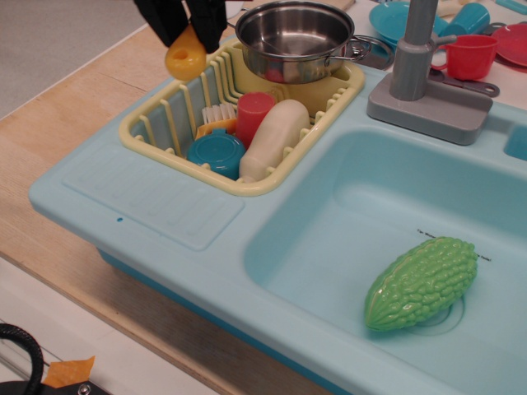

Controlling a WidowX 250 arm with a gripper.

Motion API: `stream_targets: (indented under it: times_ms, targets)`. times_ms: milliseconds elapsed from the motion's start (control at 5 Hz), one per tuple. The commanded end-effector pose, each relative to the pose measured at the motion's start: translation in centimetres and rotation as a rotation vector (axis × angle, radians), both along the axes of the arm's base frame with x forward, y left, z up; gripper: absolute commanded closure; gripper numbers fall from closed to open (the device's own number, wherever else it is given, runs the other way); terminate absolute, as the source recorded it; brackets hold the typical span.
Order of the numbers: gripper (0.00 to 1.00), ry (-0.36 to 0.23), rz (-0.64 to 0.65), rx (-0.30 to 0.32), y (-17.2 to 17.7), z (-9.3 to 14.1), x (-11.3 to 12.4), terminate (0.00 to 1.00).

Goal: Put knife in pot or pan

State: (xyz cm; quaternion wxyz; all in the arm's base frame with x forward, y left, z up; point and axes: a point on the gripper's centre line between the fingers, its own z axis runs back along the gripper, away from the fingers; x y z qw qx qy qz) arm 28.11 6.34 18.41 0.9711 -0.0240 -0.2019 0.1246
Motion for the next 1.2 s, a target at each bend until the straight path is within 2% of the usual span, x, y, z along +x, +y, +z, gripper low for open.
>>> stream_targets:
  times_ms: [0, 200, 400, 600, 800, 1000]
  targets:
    - [1.0, -0.136, -0.145, 0.017, -1.5, 2.3, 5.5, 0.0]
    - [1.0, -0.151, -0.217, 0.005, -1.9, 2.6, 8.3, 0.0]
    - [1.0, -0.237, -0.268, -0.002, -1.3, 2.9, 10.1, 0.0]
    - [1.0, -0.213, -0.321, -0.033, -0.7, 2.8, 11.6, 0.0]
    - [0.0, -0.188, -0.315, -0.067, -0.8, 1.8, 11.5, 0.0]
    - [0.0, -0.179, -0.28, -0.085, -1.2, 1.4, 10.5, 1.0]
